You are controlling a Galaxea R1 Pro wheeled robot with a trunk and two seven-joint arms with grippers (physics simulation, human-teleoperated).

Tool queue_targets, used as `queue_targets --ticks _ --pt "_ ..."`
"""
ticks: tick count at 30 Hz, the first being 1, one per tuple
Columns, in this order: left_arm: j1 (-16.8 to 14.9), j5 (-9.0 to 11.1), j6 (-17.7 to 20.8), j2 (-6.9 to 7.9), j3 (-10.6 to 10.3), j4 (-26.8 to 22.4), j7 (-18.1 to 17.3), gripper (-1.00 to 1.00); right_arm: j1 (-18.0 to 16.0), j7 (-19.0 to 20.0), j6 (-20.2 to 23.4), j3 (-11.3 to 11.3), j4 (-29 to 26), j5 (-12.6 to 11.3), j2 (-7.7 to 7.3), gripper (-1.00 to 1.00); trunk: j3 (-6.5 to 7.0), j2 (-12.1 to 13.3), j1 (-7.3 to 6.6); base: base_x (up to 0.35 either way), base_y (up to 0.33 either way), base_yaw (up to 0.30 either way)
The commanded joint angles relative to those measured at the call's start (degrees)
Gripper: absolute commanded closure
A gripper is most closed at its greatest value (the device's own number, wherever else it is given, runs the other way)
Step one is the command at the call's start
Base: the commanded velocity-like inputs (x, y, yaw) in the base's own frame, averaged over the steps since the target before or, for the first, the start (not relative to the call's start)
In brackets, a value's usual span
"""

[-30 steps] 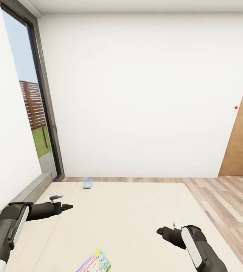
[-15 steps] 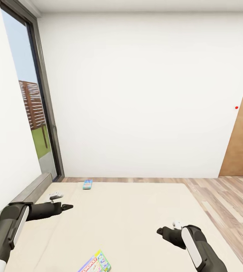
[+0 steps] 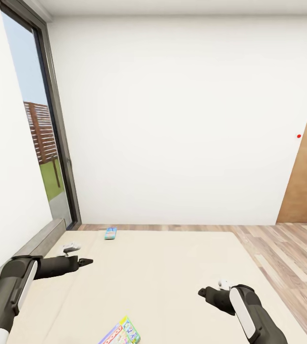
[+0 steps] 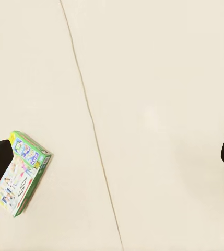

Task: Put all the toys in the child's room - the three board games (two on the bed and one on the table), the two jigsaw puzzles on the table, and the tennis ball on the table - inside the toy box on the table in the child's room.

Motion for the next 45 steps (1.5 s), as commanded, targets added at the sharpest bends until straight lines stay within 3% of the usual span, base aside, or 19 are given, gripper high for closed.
queue_targets --ticks 1,8,14,16,17,18,25,34,45 --pt "-0.03 -0.49 0.24 -0.05 0.07 -0.02 -0.41 -1.0 -0.01 -0.54 0.21 -0.01 -0.05 -0.62 0.01 -1.0 -0.03 -0.05 0.02 0.0 0.0 0.0" --pt "-0.26 -0.39 0.28 -0.51 0.03 1.38 2.33 -1.0 -0.01 -0.53 0.66 -0.04 -0.25 -0.64 -0.13 -1.0 -0.04 -0.05 0.02 0.0 0.0 0.0" --pt "-1.01 -0.4 -0.2 -2.7 -0.07 7.27 8.64 -1.0 -0.01 -0.53 1.12 0.02 -0.42 -0.47 -0.14 -1.0 -0.3 -0.05 0.02 0.0 0.0 0.0" --pt "-2.21 -0.4 -0.88 -3.93 -0.12 10.53 12.49 -1.0 -0.01 -0.53 1.21 0.07 -0.47 -0.35 -0.09 -1.0 -0.45 -0.05 0.02 0.0 0.0 0.0" --pt "-2.21 -0.4 -0.88 -3.93 -0.12 10.53 12.49 -1.0 -0.01 -0.53 1.21 0.07 -0.47 -0.35 -0.09 -1.0 -0.53 -0.05 0.02 0.0 0.0 0.0" --pt "-3.86 -0.4 -1.47 -4.67 -0.15 12.78 15.26 -1.0 -0.01 -0.53 1.26 0.1 -0.53 -0.28 -0.08 -1.0 -0.61 -0.05 0.02 0.0 0.0 0.0" --pt "-11.36 -0.23 -3.88 -6.61 -0.13 22.88 24.82 -1.0 0.22 -0.48 1.67 0.14 -2.61 -0.28 -0.52 -1.0 -1.25 -0.05 0.02 0.0 0.0 0.0" --pt "-18.4 0.16 -12.13 -7.74 -0.12 36.64 31.89 -1.0 0.62 1.42 5.93 -0.13 -14.75 -0.72 -0.99 -1.0 -2.09 -0.05 0.02 0.0 0.0 0.0" --pt "-19.61 -0.08 -18.62 -8.7 0.0 41.04 35.09 -1.0 5.61 11.01 11.19 -0.35 -29.61 -0.79 -1.07 -1.0 -3.13 -0.05 0.02 0.0 0.0 0.0"
